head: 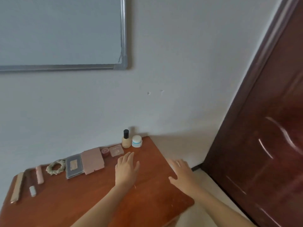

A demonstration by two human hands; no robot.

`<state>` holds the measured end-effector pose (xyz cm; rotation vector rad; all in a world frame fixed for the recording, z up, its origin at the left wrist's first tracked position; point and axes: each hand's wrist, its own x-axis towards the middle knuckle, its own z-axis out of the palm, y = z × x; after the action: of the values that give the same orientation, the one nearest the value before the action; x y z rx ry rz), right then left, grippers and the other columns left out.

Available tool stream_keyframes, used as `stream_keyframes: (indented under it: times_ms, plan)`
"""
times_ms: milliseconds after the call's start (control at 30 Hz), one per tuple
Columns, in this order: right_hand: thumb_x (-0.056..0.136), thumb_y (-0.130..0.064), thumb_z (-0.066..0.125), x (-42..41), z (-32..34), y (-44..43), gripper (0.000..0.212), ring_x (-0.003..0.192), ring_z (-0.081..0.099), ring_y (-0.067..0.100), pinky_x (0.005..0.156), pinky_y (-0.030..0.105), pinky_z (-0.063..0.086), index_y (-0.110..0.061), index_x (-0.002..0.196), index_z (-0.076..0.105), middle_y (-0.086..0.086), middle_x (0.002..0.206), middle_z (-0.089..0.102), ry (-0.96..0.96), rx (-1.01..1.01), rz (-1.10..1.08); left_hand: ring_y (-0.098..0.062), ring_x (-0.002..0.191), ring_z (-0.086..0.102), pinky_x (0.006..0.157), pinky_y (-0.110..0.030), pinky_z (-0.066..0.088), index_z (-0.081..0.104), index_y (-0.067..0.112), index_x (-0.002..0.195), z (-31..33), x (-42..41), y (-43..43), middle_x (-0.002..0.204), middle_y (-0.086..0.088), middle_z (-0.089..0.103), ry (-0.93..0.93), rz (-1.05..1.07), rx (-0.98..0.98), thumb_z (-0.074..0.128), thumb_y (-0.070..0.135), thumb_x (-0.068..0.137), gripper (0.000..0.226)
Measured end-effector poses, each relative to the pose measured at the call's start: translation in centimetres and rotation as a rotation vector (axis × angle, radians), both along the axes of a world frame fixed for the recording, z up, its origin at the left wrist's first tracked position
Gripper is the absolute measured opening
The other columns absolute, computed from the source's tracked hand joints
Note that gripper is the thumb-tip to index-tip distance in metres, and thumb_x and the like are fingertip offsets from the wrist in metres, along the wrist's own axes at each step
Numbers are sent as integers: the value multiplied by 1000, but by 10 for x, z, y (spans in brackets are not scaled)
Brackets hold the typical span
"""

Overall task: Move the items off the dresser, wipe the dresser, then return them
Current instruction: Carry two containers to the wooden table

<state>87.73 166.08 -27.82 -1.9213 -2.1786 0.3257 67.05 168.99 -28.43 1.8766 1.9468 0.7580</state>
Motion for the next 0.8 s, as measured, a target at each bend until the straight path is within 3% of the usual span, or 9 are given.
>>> stream_keyframes:
  times_ms: [133, 300, 400, 467, 567, 633, 700, 767, 800]
  plan:
    - [91, -33, 49, 46, 9, -54, 61, 137, 22, 20, 106, 29, 28, -25, 145, 21, 5, 148, 23, -89, -12, -150, -19, 139, 21, 112, -36, 23, 33, 18, 142, 7, 50, -32, 149, 3, 32, -26, -184, 17, 40, 32, 96, 48]
    - [88, -30, 51, 109, 23, -146, 64, 139, 20, 23, 108, 35, 25, -21, 145, 24, 11, 150, 23, -202, 58, -348, -19, 141, 17, 113, -34, 19, 27, 19, 144, 21, 121, -85, 151, 4, 27, 101, -463, 92, 34, 35, 98, 49]
    - [79, -29, 57, 150, 27, -225, 66, 138, 27, 35, 108, 45, 26, -18, 141, 37, 20, 146, 32, -239, 74, -469, -19, 141, 15, 113, -34, 18, 22, 19, 145, 26, 178, -129, 152, 4, 24, 158, -628, 103, 34, 36, 97, 52]
    - [78, -39, 55, 180, 27, -287, 68, 137, 27, 37, 107, 51, 26, -22, 141, 37, 16, 147, 32, -332, 34, -552, -20, 142, 12, 114, -36, 15, 19, 19, 147, 26, 222, -168, 154, 4, 20, 169, -741, 79, 33, 38, 97, 55]
    - [62, -54, 58, 221, 31, -386, 73, 115, 58, 31, 84, 49, 50, -27, 128, 44, 8, 125, 61, -421, -40, -679, -19, 144, 5, 116, -34, 9, 16, 22, 148, 20, 288, -248, 156, 4, 13, 198, -948, 56, 8, 57, 80, 77]
    - [57, -60, 53, 241, 31, -454, 71, 101, 66, 26, 72, 45, 55, -30, 120, 42, 4, 113, 68, -493, -69, -787, -19, 144, 5, 116, -34, 8, 16, 22, 147, 16, 326, -302, 156, 4, 12, 241, -1090, 64, -4, 59, 63, 94]
    - [53, -63, 65, 253, 27, -519, 78, 101, 66, 26, 72, 44, 55, -30, 120, 42, 3, 114, 67, -543, -107, -896, -25, 141, 23, 113, -39, 22, 34, 17, 142, 16, 358, -351, 151, -2, 30, 262, -1235, 98, 3, 57, 64, 93]
    - [45, -63, 77, 263, 22, -585, 89, 102, 66, 26, 74, 45, 55, -31, 120, 42, 3, 115, 67, -496, -159, -1044, -30, 115, 58, 89, -43, 49, 62, 12, 119, 14, 393, -400, 125, -6, 61, 274, -1345, 250, 26, 49, 71, 71]
    - [43, -63, 79, 266, 26, -609, 92, 103, 65, 26, 74, 46, 54, -30, 120, 42, 3, 116, 67, -475, -167, -1109, -28, 101, 66, 75, -41, 54, 68, 13, 108, 18, 407, -418, 112, -5, 68, 288, -1375, 285, 33, 47, 70, 61]
